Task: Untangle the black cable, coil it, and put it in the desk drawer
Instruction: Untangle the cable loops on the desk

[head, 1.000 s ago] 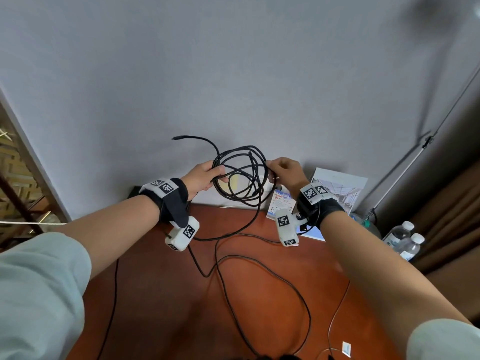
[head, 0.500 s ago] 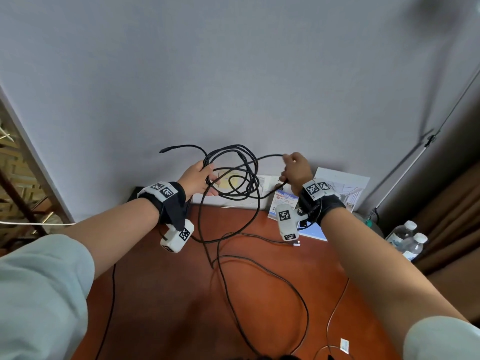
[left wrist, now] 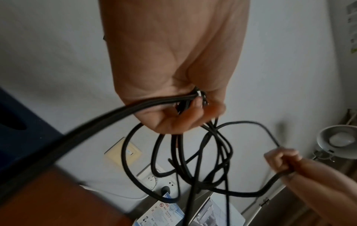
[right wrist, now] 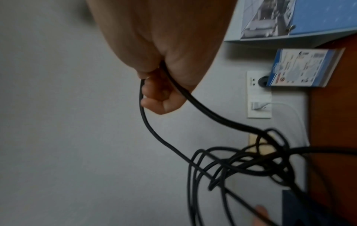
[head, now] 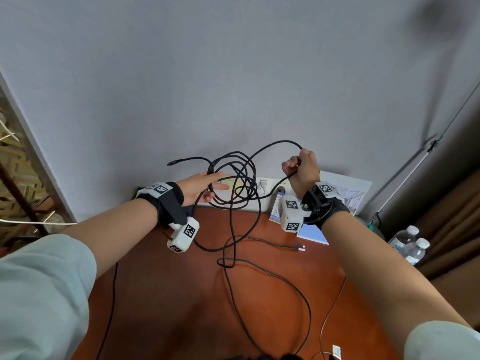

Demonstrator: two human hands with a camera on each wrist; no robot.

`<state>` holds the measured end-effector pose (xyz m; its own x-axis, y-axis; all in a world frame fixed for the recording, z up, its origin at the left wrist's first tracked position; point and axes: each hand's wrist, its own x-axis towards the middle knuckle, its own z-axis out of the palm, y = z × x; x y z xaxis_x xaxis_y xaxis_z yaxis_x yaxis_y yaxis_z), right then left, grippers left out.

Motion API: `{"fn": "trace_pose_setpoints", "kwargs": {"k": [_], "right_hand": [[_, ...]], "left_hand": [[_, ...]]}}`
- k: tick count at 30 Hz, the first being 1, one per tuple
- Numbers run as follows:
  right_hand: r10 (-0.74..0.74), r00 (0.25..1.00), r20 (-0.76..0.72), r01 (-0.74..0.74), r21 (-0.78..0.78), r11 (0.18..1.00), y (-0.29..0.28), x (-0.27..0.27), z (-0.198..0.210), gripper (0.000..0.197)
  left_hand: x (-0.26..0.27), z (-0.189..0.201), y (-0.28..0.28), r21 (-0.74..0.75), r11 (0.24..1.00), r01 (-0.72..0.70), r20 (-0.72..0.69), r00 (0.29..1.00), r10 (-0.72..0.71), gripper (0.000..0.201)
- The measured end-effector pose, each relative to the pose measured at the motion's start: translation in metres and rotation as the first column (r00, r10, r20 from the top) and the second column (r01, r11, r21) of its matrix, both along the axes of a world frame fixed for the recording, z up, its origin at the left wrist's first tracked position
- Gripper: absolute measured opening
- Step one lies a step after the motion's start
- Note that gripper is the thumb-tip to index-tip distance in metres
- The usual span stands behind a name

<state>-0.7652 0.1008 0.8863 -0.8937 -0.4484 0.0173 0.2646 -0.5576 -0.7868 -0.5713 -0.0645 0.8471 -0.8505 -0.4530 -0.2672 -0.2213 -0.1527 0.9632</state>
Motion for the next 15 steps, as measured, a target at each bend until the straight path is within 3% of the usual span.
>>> {"fn": "trace_pose_setpoints", "kwargs": {"k": [2, 4, 7, 8, 10, 11, 12, 15], "right_hand": [[0.100, 0.995, -0.026, -0.101, -0.082, 0.991, -0.002, 0.009, 0.012, 0.028], [0.176, 0.983, -0.047, -0.181, -0.140, 0.973, -0.002, 0.013, 0.024, 0.029], [0.259, 0.965, -0.034, -0.259, -0.233, 0.937, -0.002, 0.014, 0.036, 0.031], [0.277, 0.961, -0.027, -0.274, -0.251, 0.928, -0.003, 0.014, 0.037, 0.032], [0.296, 0.955, -0.020, -0.291, -0.271, 0.918, -0.004, 0.013, 0.038, 0.032], [0.301, 0.954, -0.016, -0.293, -0.281, 0.914, -0.004, 0.013, 0.037, 0.032], [0.303, 0.953, -0.007, -0.291, -0.293, 0.911, -0.005, 0.014, 0.036, 0.032], [0.285, 0.958, 0.034, -0.257, -0.340, 0.905, -0.006, 0.012, 0.033, 0.032]], "left_hand": [[0.003, -0.001, 0.001, -0.016, 0.998, 0.054, 0.023, 0.998, -0.054, 0.025], [0.006, -0.001, 0.002, -0.001, 0.991, 0.131, 0.006, 0.991, -0.131, 0.011], [0.008, 0.000, 0.002, -0.005, 0.972, 0.236, -0.035, 0.971, -0.236, 0.012], [0.009, 0.001, 0.004, 0.007, 0.966, 0.260, -0.043, 0.965, -0.260, 0.008], [0.008, 0.002, 0.007, 0.022, 0.950, 0.310, -0.032, 0.950, -0.310, 0.028], [0.006, 0.005, 0.010, 0.019, 0.941, 0.337, -0.049, 0.941, -0.336, 0.026], [0.006, 0.007, 0.013, 0.017, 0.933, 0.358, -0.055, 0.932, -0.357, 0.010], [0.003, 0.007, 0.018, -0.013, 0.915, 0.402, -0.062, 0.913, -0.402, 0.023]]}}
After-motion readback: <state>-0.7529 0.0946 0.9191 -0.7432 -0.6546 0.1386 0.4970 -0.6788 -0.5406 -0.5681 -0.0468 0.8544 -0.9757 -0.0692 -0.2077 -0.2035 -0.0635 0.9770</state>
